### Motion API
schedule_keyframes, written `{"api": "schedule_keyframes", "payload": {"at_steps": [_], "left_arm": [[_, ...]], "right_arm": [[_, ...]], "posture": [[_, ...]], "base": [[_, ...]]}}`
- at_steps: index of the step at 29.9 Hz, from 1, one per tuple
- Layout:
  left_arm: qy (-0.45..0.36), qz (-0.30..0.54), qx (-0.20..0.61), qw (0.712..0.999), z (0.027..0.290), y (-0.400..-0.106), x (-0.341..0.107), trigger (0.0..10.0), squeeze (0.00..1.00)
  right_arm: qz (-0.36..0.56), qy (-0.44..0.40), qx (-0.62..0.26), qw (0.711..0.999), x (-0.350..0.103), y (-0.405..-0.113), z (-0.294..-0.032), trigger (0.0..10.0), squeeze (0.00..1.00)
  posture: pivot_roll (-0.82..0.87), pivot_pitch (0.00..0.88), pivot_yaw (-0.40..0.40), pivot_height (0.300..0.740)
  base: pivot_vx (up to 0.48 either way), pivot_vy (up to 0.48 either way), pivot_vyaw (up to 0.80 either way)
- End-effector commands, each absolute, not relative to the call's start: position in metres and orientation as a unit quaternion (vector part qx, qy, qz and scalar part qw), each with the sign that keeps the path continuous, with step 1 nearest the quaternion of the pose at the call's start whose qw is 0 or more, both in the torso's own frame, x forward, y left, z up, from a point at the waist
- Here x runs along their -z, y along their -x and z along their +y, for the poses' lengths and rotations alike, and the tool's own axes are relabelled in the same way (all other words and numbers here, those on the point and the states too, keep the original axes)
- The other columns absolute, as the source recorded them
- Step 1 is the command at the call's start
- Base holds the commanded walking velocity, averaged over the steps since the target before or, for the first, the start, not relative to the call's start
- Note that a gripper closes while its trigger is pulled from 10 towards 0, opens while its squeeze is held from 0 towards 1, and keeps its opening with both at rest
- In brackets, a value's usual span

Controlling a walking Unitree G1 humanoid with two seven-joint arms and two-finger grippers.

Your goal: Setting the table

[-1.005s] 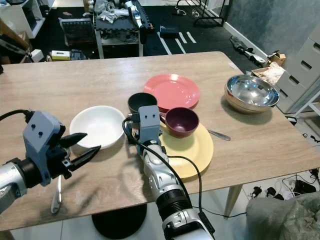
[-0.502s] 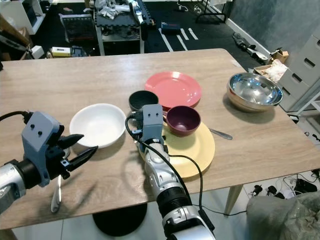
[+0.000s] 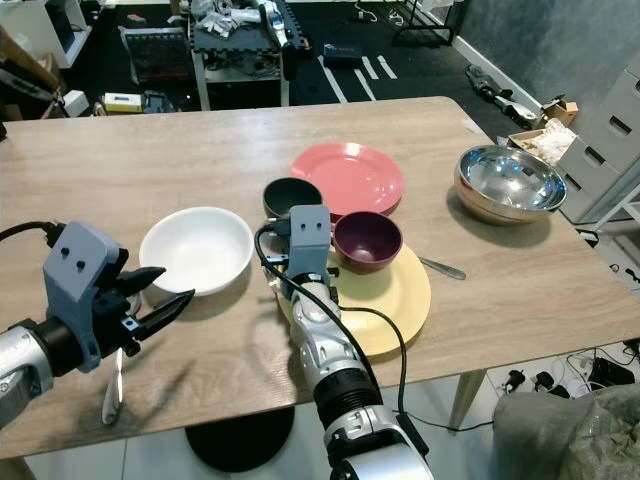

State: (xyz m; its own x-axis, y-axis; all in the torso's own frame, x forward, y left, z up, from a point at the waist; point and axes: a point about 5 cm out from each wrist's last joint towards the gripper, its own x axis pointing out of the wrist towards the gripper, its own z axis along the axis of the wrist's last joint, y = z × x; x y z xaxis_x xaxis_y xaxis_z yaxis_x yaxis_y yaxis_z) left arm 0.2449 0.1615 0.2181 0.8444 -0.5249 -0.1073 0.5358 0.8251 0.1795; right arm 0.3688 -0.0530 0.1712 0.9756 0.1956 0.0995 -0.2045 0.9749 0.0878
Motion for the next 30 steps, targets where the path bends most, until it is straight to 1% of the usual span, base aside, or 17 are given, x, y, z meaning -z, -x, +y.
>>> {"api": "schedule_keyframes", "payload": {"at_steps": [1,2,3,4,7,8,9,11,13,15,17,18,19,20,21,23,30], "left_arm": [[-0.100,0.023,0.267,0.958,0.160,-0.248,-0.217,10.0,0.00],[-0.097,0.017,0.253,0.963,0.160,-0.253,-0.218,10.0,0.00],[-0.097,0.017,0.253,0.963,0.160,-0.253,-0.218,10.0,0.00],[-0.094,0.013,0.248,0.964,0.160,-0.255,-0.218,10.0,0.00],[-0.092,0.005,0.242,0.966,0.158,-0.259,-0.220,10.0,0.00],[-0.089,0.001,0.234,0.968,0.158,-0.262,-0.222,10.0,0.00],[-0.087,-0.004,0.225,0.970,0.158,-0.265,-0.223,10.0,0.00],[-0.075,-0.011,0.200,0.977,0.161,-0.272,-0.228,10.0,0.00],[-0.074,-0.011,0.198,0.977,0.162,-0.273,-0.228,10.0,0.00],[-0.065,-0.015,0.194,0.979,0.162,-0.275,-0.229,10.0,0.00],[-0.062,-0.017,0.192,0.979,0.162,-0.276,-0.230,10.0,0.00],[-0.062,-0.017,0.192,0.979,0.162,-0.276,-0.230,10.0,0.00],[-0.053,-0.022,0.186,0.981,0.161,-0.281,-0.232,10.0,0.00],[-0.052,-0.022,0.185,0.981,0.160,-0.283,-0.232,10.0,0.00],[-0.052,-0.022,0.185,0.981,0.160,-0.283,-0.232,10.0,0.00],[-0.051,-0.023,0.182,0.982,0.157,-0.289,-0.231,10.0,0.00],[-0.066,-0.020,0.173,0.982,0.156,-0.296,-0.229,10.0,0.00]], "right_arm": [[-0.089,-0.094,-0.132,0.983,-0.191,-0.363,-0.044,0.0,0.00],[-0.123,-0.117,-0.150,0.974,-0.208,-0.359,-0.045,5.8,0.00],[-0.123,-0.117,-0.150,0.974,-0.208,-0.359,-0.045,5.8,0.00],[-0.140,-0.127,-0.158,0.969,-0.217,-0.357,-0.046,10.0,0.00],[-0.164,-0.131,-0.163,0.964,-0.231,-0.353,-0.050,10.0,0.00],[-0.179,-0.125,-0.152,0.964,-0.238,-0.352,-0.059,10.0,0.00],[-0.188,-0.117,-0.135,0.966,-0.243,-0.350,-0.070,10.0,0.00],[-0.197,-0.067,-0.074,0.975,-0.244,-0.342,-0.117,10.0,0.00],[-0.196,-0.061,-0.070,0.976,-0.244,-0.341,-0.121,10.0,0.00],[-0.182,-0.044,-0.028,0.982,-0.236,-0.329,-0.154,10.0,0.00],[-0.177,-0.034,-0.010,0.984,-0.233,-0.323,-0.168,10.0,0.00],[-0.177,-0.034,-0.010,0.984,-0.233,-0.323,-0.168,10.0,0.00],[-0.160,-0.005,0.041,0.986,-0.226,-0.309,-0.201,10.0,0.00],[-0.153,0.004,0.059,0.986,-0.223,-0.305,-0.211,10.0,0.00],[-0.153,0.004,0.059,0.986,-0.223,-0.305,-0.211,10.0,0.00],[-0.129,0.016,0.097,0.987,-0.211,-0.295,-0.230,10.0,0.00],[-0.113,0.004,0.114,0.987,-0.203,-0.292,-0.235,10.0,0.00]], "posture": [[0.11,0.108,0.065,0.740],[0.10,0.104,0.066,0.740],[0.10,0.104,0.066,0.740],[0.10,0.103,0.067,0.740],[0.09,0.097,0.066,0.740],[0.09,0.090,0.065,0.740],[0.08,0.086,0.064,0.740],[0.07,0.085,0.065,0.740],[0.07,0.085,0.065,0.740],[0.03,0.079,0.069,0.740],[0.03,0.079,0.069,0.740],[0.03,0.079,0.069,0.740],[0.00,0.078,0.075,0.740],[-0.02,0.074,0.083,0.740],[-0.02,0.074,0.083,0.740],[-0.03,0.068,0.093,0.740],[-0.04,0.058,0.099,0.740]], "base": [[0.000,0.000,0.00],[0.000,0.000,0.00],[0.000,0.000,0.00],[0.000,0.000,0.00],[0.000,0.000,0.00],[0.000,0.000,0.00],[0.000,0.000,0.00],[0.000,0.000,0.00],[0.000,0.000,0.00],[0.000,0.000,0.00],[0.000,0.000,0.00],[0.000,0.000,0.00],[0.000,0.000,0.00],[0.000,0.000,0.00],[0.000,0.000,0.00],[0.000,0.000,0.00],[0.000,0.000,0.00]]}}
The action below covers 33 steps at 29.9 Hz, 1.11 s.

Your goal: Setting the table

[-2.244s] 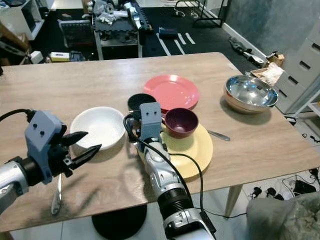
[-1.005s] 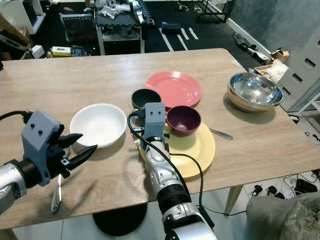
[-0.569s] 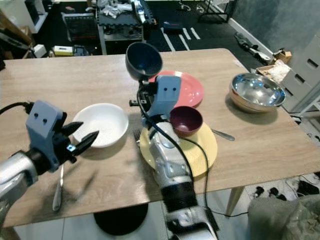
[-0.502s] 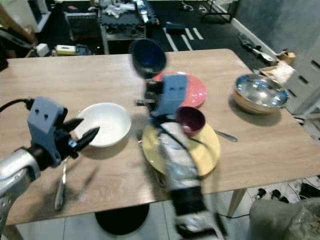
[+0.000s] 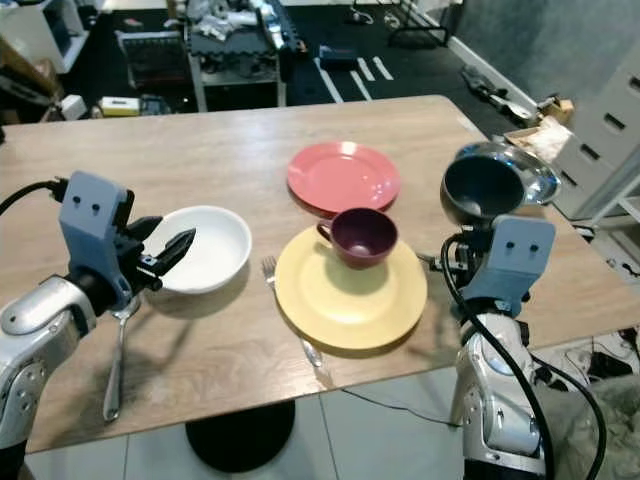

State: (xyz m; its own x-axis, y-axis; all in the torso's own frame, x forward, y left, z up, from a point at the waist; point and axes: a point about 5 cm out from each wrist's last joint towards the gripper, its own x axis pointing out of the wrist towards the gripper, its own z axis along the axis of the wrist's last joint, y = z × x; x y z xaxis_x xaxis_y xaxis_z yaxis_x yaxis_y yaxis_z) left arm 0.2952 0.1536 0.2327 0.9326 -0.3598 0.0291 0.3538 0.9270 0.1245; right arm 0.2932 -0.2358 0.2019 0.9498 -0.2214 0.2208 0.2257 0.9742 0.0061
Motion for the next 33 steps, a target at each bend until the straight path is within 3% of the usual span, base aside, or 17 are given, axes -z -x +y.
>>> {"api": "schedule_keyframes", "payload": {"at_steps": [1,33], "left_arm": [[-0.069,-0.021,0.168,0.983,0.156,-0.298,-0.229,10.0,0.00],[-0.071,-0.025,0.166,0.983,0.153,-0.301,-0.224,10.0,0.00]], "right_arm": [[-0.109,-0.002,0.116,0.987,-0.201,-0.292,-0.235,10.0,0.00],[-0.080,-0.017,0.140,0.987,-0.193,-0.294,-0.245,10.0,0.00]], "posture": [[-0.03,0.054,0.100,0.740],[-0.03,0.056,0.095,0.740]], "base": [[0.000,0.000,0.00],[0.000,0.000,-0.79]]}}
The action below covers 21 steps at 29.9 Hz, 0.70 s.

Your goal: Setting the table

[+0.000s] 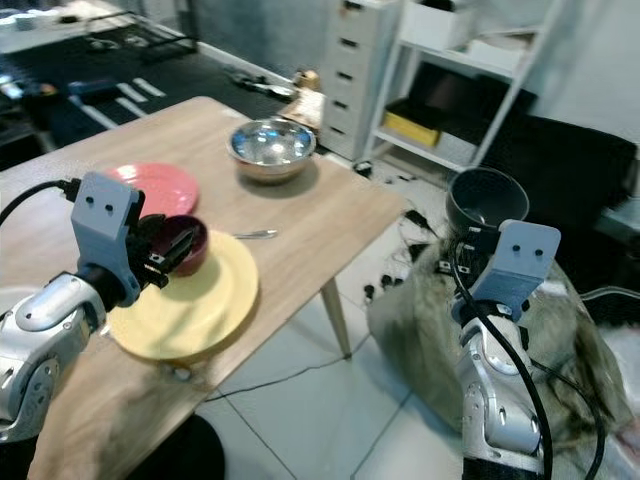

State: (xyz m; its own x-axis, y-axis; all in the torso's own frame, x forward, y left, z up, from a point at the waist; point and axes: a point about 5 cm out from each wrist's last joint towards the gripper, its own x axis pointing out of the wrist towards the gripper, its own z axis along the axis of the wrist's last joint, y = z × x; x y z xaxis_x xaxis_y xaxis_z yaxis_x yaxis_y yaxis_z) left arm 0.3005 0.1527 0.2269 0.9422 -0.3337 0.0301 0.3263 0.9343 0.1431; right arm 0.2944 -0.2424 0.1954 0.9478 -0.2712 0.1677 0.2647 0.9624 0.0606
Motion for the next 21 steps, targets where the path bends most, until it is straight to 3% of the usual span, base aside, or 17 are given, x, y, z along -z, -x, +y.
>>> {"api": "schedule_keyframes", "payload": {"at_steps": [1,21], "left_arm": [[-0.071,-0.025,0.166,0.983,0.1526,-0.3006,-0.2245,10.0,0.00],[-0.070,-0.029,0.170,0.983,0.1502,-0.3026,-0.2250,10.0,0.00]], "right_arm": [[-0.080,-0.017,0.140,0.987,-0.1932,-0.2941,-0.2445,10.0,0.00],[-0.066,-0.012,0.143,0.988,-0.1859,-0.2924,-0.2459,10.0,0.00]], "posture": [[-0.03,0.056,0.095,0.740],[-0.03,0.063,0.099,0.740]], "base": [[0.000,0.000,-0.80],[0.000,0.000,-0.80]]}}
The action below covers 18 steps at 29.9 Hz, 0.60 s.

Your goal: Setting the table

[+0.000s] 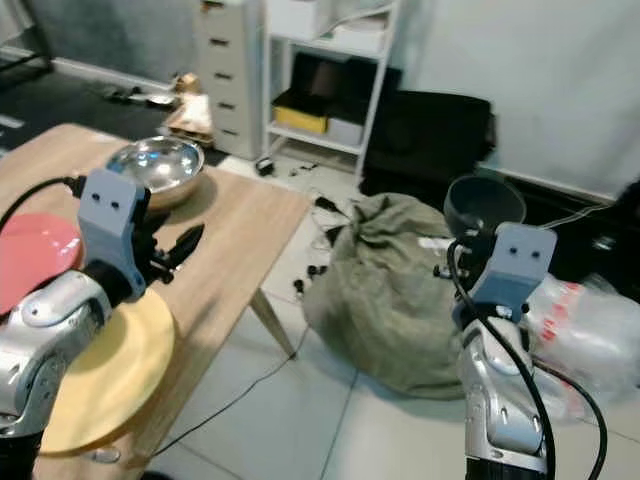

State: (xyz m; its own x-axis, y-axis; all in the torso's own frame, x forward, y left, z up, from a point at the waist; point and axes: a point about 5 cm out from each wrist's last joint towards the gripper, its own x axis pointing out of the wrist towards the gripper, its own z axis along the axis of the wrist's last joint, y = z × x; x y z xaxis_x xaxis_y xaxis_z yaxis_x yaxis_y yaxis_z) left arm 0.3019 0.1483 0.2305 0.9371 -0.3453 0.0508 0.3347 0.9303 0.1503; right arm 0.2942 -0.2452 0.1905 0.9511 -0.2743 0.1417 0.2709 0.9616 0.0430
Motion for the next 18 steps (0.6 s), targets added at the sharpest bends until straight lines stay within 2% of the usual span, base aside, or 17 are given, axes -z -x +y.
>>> {"api": "schedule_keyframes", "payload": {"at_steps": [1,18], "left_arm": [[-0.070,-0.030,0.170,0.982,0.150,-0.303,-0.225,10.0,0.00],[-0.060,-0.032,0.182,0.981,0.134,-0.304,-0.216,10.0,0.00]], "right_arm": [[-0.064,-0.012,0.143,0.988,-0.185,-0.292,-0.246,10.0,0.00],[-0.045,-0.005,0.139,0.989,-0.173,-0.289,-0.245,10.0,0.00]], "posture": [[-0.03,0.063,0.099,0.740],[-0.04,0.065,0.104,0.740]], "base": [[0.000,0.000,-0.80],[0.000,0.000,-0.80]]}}
